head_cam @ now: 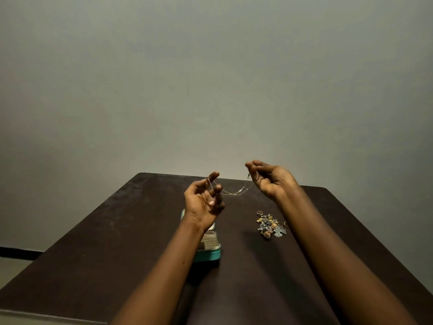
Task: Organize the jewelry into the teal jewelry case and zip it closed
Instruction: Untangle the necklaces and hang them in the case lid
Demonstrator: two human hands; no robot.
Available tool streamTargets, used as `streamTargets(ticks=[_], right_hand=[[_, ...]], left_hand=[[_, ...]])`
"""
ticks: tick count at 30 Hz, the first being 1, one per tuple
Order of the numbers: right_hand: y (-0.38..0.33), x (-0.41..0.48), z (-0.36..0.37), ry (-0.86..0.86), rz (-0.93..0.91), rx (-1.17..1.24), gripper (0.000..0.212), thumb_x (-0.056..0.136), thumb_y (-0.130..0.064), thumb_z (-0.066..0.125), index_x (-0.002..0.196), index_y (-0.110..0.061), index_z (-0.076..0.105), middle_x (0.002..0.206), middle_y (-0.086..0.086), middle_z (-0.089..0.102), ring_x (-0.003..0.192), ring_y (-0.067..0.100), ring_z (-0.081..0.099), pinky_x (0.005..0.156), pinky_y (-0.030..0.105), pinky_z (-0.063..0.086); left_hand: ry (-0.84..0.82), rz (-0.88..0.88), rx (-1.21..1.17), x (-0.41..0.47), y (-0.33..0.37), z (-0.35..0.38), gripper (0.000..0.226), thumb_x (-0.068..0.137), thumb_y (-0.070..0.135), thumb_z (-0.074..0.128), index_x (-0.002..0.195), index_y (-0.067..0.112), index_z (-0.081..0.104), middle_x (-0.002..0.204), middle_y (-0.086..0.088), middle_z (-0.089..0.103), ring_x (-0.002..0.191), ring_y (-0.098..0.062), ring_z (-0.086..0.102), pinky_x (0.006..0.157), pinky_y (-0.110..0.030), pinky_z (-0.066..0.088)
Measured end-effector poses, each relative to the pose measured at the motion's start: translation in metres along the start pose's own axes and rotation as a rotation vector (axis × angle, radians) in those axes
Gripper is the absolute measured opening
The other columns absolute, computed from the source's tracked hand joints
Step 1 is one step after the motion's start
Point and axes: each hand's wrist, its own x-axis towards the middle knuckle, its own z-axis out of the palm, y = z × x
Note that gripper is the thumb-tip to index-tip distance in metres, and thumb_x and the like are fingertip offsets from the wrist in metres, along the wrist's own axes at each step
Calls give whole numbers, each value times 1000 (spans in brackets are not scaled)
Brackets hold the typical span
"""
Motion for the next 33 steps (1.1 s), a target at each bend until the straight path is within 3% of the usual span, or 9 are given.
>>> streamTargets(ticks=[4, 8, 12, 15, 18, 24, 27, 30, 33], right_hand=[[11, -7, 4, -109, -45, -296, 35, 86, 21, 27, 90, 2, 55, 93, 20, 60, 80, 30, 63, 57, 29, 59], [15, -12, 6, -168, -157, -620, 41, 82, 25, 35, 93, -5, 61, 101, 13, 64, 79, 23, 67, 55, 26, 59], [20, -12, 4, -152, -370, -1051, 30, 79, 13, 59, 99, -8, 68, 103, 11, 69, 82, 14, 66, 57, 19, 54], [24, -8, 5, -111, -588, -1381, 27, 75, 4, 70, 98, -9, 72, 95, 8, 73, 82, 12, 67, 70, 21, 56], [24, -6, 7, -144, -602, -1545, 26, 75, -2, 73, 101, -8, 72, 94, 9, 73, 82, 13, 67, 77, 21, 53], [25, 3, -2, -136, -498, -1453, 19, 84, -12, 65, 102, -15, 71, 97, 8, 70, 93, 19, 65, 79, 30, 50], [25, 3, -6, -299, -255, -1184, 19, 94, -11, 50, 102, -14, 67, 97, 5, 66, 96, 19, 61, 85, 35, 47], [24, 2, -8, -401, -18, -871, 22, 98, -19, 42, 101, -12, 63, 89, 2, 65, 88, 16, 62, 80, 34, 43], [24, 5, -11, -432, 78, -811, 27, 94, -33, 45, 103, -12, 61, 83, 0, 68, 85, 19, 65, 82, 37, 45]], left_hand=[[28, -10, 268, 0, 10, 10, 41, 87, 22, 25, 85, 9, 64, 78, -14, 72, 35, -8, 32, 38, -14, 23], [85, -5, 565, 2, 17, 13, 43, 90, 25, 24, 84, 10, 64, 86, -10, 72, 39, -7, 29, 39, -17, 21], [89, -64, 732, 4, 20, 11, 45, 95, 36, 29, 95, 8, 65, 100, -12, 71, 39, -7, 30, 39, -16, 23], [21, -132, 800, 1, 21, 12, 46, 97, 42, 31, 97, 12, 65, 96, -11, 73, 43, -7, 27, 44, -18, 21], [-39, -194, 855, -1, 23, 11, 50, 97, 49, 31, 110, 11, 61, 87, -10, 73, 41, -6, 26, 42, -17, 22], [-134, -310, 910, -2, 30, 11, 66, 92, 64, 24, 119, 14, 58, 66, -5, 65, 36, -5, 26, 40, -18, 20], [-191, -373, 841, -3, 35, 8, 67, 90, 68, 22, 123, 19, 54, 62, -7, 63, 31, -3, 28, 35, -16, 20], [-222, -409, 743, -4, 40, 7, 64, 89, 69, 21, 114, 25, 59, 55, -7, 60, 27, -2, 29, 35, -14, 18], [-239, -436, 670, -6, 47, 5, 66, 89, 68, 20, 111, 22, 60, 50, -5, 58, 25, -1, 30, 33, -11, 16]])
